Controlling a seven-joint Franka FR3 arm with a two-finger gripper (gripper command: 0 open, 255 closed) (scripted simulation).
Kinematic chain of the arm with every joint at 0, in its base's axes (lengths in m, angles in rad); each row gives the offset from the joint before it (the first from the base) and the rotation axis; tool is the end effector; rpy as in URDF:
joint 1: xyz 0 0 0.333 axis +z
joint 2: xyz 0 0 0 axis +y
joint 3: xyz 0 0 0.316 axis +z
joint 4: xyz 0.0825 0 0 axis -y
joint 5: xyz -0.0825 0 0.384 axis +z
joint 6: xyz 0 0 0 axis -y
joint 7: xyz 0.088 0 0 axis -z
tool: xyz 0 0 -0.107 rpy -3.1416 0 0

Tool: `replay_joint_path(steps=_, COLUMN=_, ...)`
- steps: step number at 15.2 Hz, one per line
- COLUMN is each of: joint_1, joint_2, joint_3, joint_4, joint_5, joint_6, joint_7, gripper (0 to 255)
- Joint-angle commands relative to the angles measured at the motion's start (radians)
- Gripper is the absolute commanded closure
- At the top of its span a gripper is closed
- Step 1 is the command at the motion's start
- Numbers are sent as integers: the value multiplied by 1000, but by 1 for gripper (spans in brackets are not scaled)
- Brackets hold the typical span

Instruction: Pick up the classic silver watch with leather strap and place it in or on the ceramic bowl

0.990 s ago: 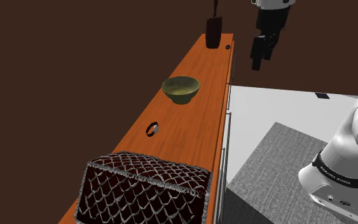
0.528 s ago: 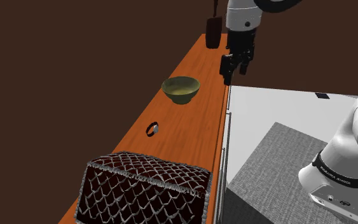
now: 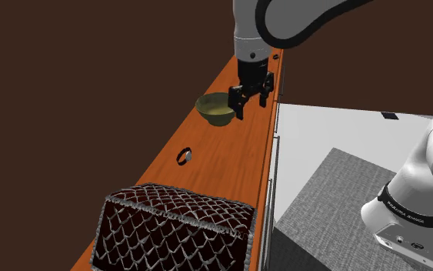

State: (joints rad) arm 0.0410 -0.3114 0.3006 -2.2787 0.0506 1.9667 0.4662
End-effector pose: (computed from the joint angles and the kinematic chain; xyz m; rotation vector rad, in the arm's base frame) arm 0.4281 0.1626 0.4730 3.0860 -0.2454 0.0082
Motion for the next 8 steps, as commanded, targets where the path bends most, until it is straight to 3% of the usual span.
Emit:
replay_joint_path(steps=1, joint_1=0, joint_2=76, joint_3=33, joint_4=49, joint_5=-14, joint_6=29, joint_7=72, gripper=0)
replay_joint_path(steps=8, joint_1=14, joint_2=356, joint_3=100, joint_4=251, joint_5=-122, joint_6=94, joint_7=301, gripper=0)
